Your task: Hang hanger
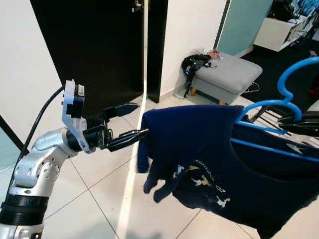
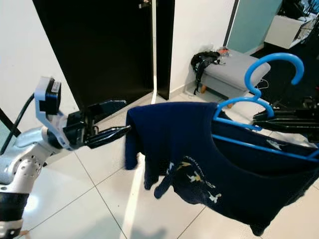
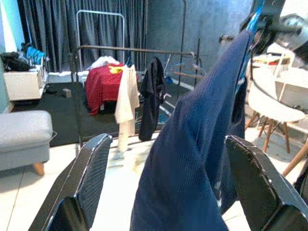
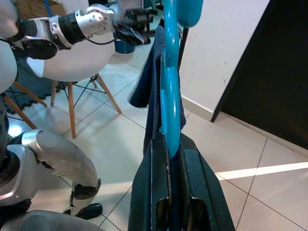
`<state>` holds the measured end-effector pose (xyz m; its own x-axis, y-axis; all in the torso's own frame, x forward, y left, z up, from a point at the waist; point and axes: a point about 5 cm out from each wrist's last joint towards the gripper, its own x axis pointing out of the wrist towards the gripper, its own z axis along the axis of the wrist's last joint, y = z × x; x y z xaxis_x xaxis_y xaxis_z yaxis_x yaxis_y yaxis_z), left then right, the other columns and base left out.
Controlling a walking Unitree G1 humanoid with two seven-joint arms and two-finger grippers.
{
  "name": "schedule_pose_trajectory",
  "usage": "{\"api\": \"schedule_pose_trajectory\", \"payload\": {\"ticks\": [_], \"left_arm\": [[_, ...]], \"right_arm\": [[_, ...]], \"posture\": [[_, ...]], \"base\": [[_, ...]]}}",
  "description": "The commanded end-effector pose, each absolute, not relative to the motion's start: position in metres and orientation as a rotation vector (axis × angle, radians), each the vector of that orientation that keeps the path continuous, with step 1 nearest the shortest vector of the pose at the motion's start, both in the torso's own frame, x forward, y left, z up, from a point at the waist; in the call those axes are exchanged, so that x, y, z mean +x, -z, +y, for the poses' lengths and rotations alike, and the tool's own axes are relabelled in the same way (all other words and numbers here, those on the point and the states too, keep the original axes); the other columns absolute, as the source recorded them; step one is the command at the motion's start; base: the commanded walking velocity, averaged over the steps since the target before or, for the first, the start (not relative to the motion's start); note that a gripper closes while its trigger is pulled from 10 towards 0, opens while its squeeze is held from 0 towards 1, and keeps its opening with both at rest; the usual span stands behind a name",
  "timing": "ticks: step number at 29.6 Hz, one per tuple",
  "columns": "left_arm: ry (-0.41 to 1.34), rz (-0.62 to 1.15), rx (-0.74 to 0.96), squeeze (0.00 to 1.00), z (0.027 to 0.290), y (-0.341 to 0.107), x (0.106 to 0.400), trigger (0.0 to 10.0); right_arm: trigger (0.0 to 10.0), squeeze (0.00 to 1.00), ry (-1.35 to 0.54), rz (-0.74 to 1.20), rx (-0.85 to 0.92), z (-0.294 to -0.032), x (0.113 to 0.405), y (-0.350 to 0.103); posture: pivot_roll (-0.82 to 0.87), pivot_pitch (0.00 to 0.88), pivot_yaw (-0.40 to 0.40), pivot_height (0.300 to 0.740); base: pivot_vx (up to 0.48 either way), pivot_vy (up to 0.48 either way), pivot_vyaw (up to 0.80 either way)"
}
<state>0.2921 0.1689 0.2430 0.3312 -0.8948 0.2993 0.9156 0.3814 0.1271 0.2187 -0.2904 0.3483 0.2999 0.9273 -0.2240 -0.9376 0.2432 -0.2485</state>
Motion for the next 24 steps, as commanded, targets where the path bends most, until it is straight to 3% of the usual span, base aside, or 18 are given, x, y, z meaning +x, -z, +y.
{"api": "schedule_pose_trajectory", "payload": {"ticks": [1, 11, 12, 20, 24], "left_arm": [[1.180, -0.343, -0.049, 0.00, 0.170, -0.242, 0.294, 10.0], [1.187, -0.317, -0.046, 0.00, 0.172, -0.236, 0.294, 9.8], [1.201, -0.303, -0.045, 0.00, 0.168, -0.232, 0.293, 0.0], [1.240, -0.285, -0.023, 0.00, 0.165, -0.228, 0.291, 0.0], [1.191, -0.311, 0.012, 0.00, 0.180, -0.236, 0.296, 0.0]], "right_arm": [[10.0, 0.00, -1.304, -0.013, -0.388, -0.285, 0.214, -0.358], [10.0, 0.00, -1.328, -0.067, -0.386, -0.281, 0.211, -0.369], [10.0, 0.00, -1.338, -0.083, -0.381, -0.280, 0.210, -0.371], [10.0, 0.00, -1.341, -0.093, -0.377, -0.280, 0.210, -0.374], [10.0, 0.00, -1.313, -0.072, -0.375, -0.285, 0.211, -0.372]], "posture": [[-0.07, 0.085, -0.025, 0.740], [-0.07, 0.082, -0.023, 0.740], [-0.07, 0.080, -0.023, 0.740], [-0.07, 0.074, -0.025, 0.740], [-0.07, 0.073, -0.031, 0.740]], "base": [[0.000, 0.000, 0.00], [0.000, 0.000, 0.00], [0.000, 0.000, 0.00], [0.000, 0.000, 0.00], [0.000, 0.000, 0.00]]}}
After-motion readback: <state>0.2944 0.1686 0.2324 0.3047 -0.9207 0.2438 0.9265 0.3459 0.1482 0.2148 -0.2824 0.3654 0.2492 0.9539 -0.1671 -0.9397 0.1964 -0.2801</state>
